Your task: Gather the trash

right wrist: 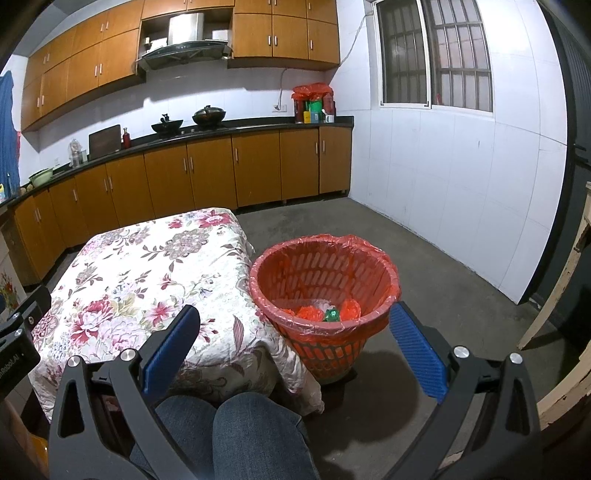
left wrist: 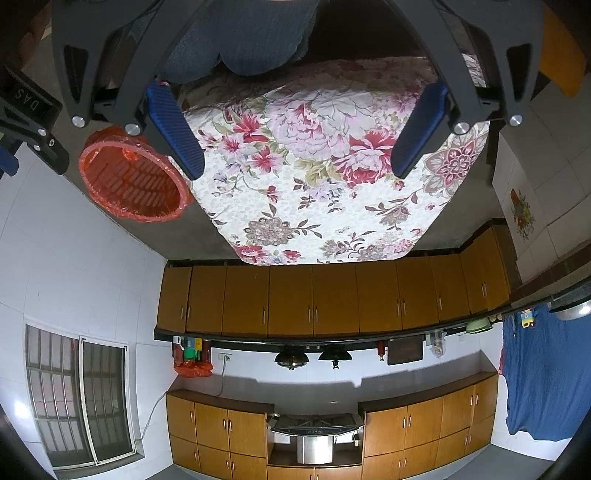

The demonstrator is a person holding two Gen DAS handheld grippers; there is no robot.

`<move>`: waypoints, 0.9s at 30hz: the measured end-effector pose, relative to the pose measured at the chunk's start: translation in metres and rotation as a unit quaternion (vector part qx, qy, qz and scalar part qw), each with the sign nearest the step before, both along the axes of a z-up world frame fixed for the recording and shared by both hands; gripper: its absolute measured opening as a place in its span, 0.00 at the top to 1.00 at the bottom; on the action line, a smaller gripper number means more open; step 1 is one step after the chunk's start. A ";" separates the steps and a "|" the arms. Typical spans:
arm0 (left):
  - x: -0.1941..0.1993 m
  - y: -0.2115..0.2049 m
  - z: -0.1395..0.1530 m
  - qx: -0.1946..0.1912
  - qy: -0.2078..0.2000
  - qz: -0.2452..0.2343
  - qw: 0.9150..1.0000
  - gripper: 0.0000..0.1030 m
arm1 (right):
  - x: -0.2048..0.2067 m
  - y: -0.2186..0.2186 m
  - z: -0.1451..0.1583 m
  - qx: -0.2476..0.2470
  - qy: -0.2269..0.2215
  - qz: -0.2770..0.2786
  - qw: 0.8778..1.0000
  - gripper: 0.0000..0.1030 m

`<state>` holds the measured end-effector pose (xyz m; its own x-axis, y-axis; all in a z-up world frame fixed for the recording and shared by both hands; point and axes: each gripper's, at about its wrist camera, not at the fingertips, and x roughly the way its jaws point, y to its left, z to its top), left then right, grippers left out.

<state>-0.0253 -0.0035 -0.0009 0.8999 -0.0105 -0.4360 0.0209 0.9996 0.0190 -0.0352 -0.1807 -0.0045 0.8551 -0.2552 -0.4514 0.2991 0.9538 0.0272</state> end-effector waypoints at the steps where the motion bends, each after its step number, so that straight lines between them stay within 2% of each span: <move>1: 0.000 0.001 0.000 0.000 0.000 0.000 1.000 0.04 | 0.000 0.000 0.000 0.000 0.000 0.000 1.000 0.02; 27: 0.003 -0.001 -0.003 -0.001 0.004 0.000 1.000 0.04 | 0.001 -0.002 0.001 0.001 0.002 0.001 1.000 0.02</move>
<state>-0.0219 -0.0049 -0.0044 0.8965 -0.0108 -0.4429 0.0208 0.9996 0.0176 -0.0346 -0.1827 -0.0034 0.8537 -0.2532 -0.4551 0.2981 0.9541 0.0283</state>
